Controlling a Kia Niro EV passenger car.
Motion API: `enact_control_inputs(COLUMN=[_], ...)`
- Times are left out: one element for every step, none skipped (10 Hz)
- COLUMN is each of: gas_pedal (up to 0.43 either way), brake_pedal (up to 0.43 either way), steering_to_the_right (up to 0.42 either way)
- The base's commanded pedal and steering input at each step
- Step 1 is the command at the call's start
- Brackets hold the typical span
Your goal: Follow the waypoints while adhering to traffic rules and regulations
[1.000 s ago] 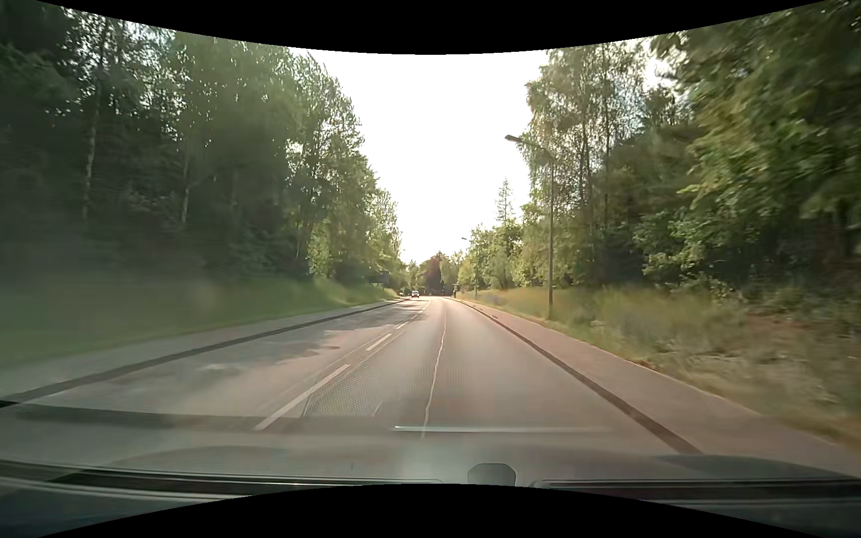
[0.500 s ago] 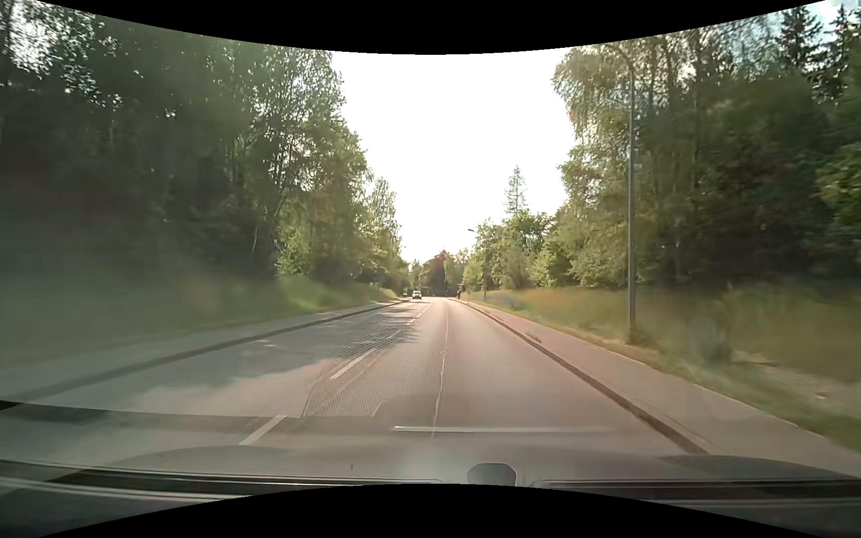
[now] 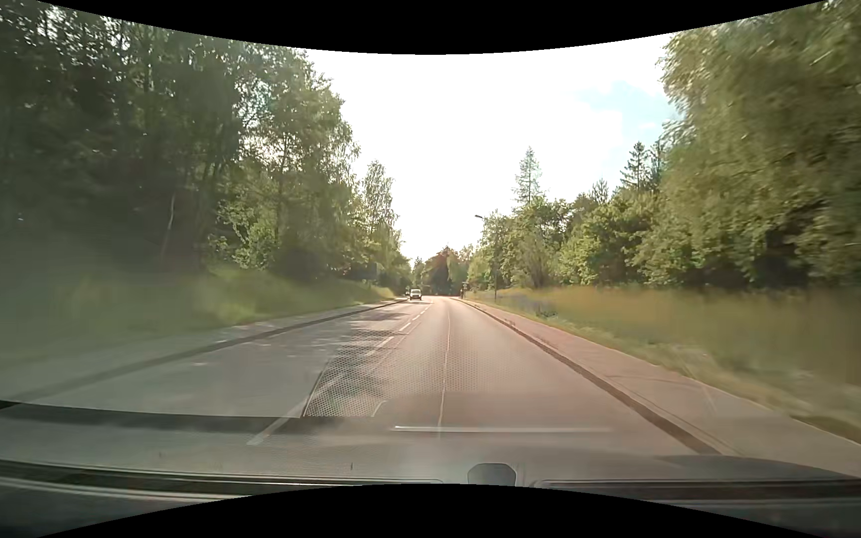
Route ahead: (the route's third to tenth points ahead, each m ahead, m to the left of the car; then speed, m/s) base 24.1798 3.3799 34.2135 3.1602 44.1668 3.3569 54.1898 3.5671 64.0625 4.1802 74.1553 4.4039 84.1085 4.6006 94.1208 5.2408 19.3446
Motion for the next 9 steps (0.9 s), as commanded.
enact_control_inputs(gas_pedal=[0.189,0.189,0.189,0.189,0.189,0.189,0.189,0.177,0.169], brake_pedal=[0.006,0.006,0.006,0.006,0.006,0.006,0.006,0.006,0.006], steering_to_the_right=[-0.004,-0.004,-0.004,-0.005,-0.004,-0.005,-0.005,-0.004,-0.004])
